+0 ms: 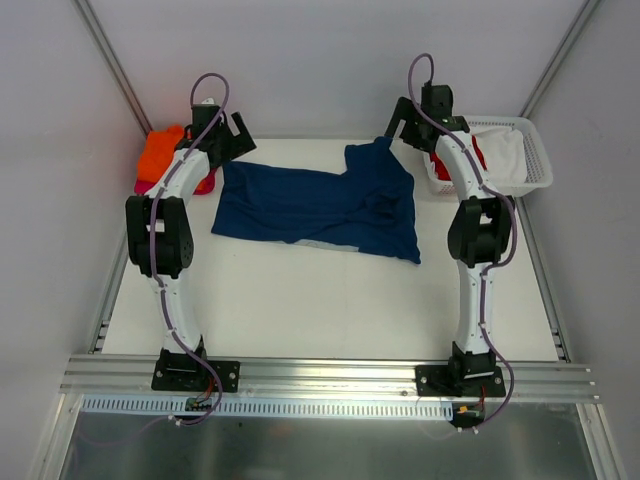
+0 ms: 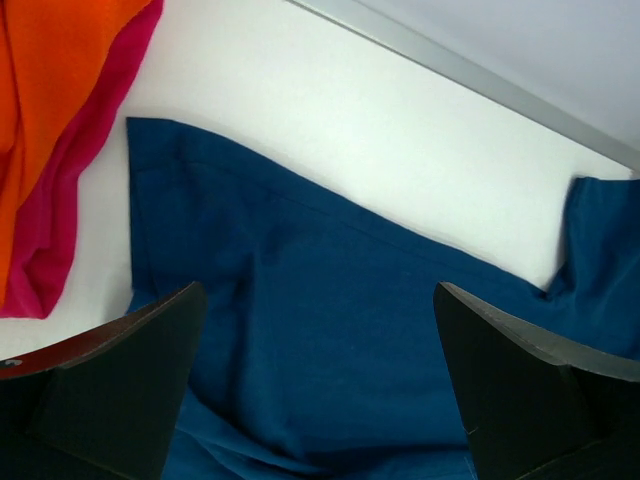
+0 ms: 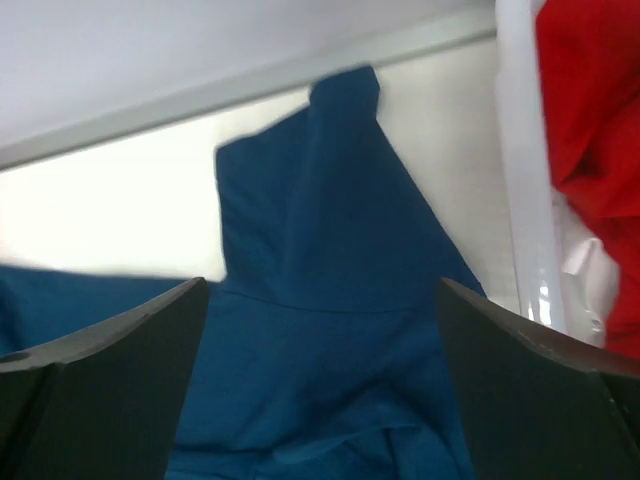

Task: Fold and stack the t-shirts
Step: Fold the flattened tshirt in 1/3 of the way

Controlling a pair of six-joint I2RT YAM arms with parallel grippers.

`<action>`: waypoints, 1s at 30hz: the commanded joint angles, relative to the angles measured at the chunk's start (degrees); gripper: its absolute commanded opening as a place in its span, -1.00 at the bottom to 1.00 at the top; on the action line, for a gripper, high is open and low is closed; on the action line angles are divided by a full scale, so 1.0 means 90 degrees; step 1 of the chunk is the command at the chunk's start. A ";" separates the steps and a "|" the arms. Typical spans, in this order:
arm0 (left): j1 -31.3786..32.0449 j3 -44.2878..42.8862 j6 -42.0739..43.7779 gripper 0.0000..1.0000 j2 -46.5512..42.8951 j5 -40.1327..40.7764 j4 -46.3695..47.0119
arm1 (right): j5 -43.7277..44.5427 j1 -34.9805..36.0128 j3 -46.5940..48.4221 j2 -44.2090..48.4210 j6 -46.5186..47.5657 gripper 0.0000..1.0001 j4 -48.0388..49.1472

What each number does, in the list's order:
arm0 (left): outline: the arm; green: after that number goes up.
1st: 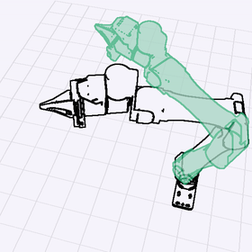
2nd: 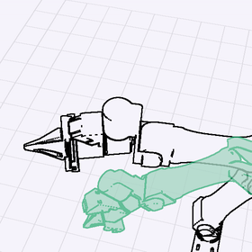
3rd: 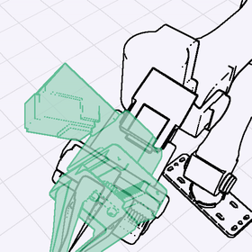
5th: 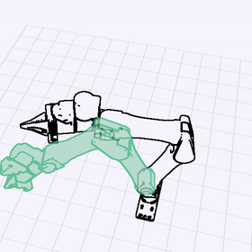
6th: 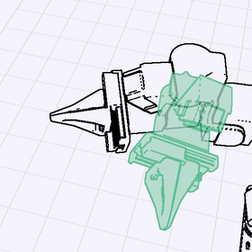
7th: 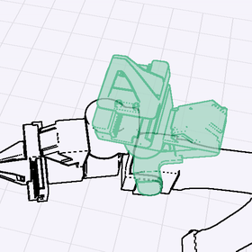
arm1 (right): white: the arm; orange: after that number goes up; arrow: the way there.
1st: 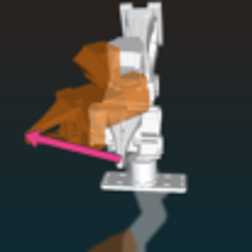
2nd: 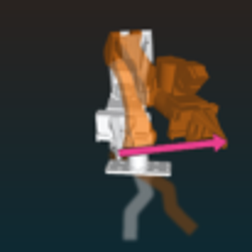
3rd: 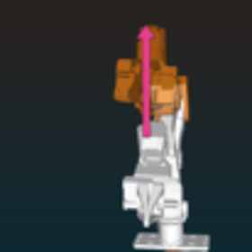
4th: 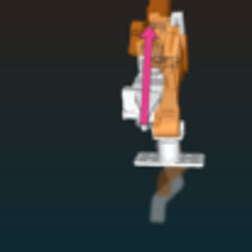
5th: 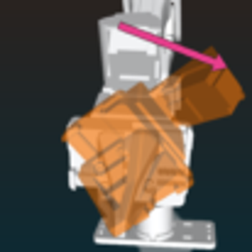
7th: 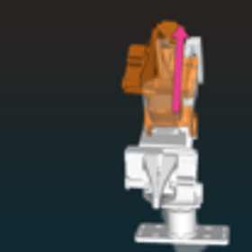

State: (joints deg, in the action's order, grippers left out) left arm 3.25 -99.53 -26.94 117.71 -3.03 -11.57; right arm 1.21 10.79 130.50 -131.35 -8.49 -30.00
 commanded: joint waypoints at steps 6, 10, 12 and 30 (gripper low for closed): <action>-0.0322 -0.0299 0.0317 0.98 0.0212 0.0072 -0.0267 | -0.2429 -0.0505 0.0314 -0.0952 -0.0872 0.99 0.0745; -0.0322 -0.0387 0.0366 0.98 0.0309 0.0278 -0.0267 | -0.2761 -0.0583 0.0519 -0.1284 -0.1116 0.99 0.1145; -0.0458 -0.0494 0.0376 0.98 0.0426 0.0297 -0.0257 | -0.3015 -0.0680 0.0607 -0.1499 -0.1398 0.99 0.1535; -0.0634 -0.1500 0.0093 0.98 0.1531 -0.1138 0.0153 | -0.1992 -0.0896 0.1155 -0.2691 -0.2094 0.99 0.3049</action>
State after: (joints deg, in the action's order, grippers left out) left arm -1.32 -110.69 -24.23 131.85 -8.82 -12.60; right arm -22.85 5.10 140.55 -152.83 -25.19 -4.38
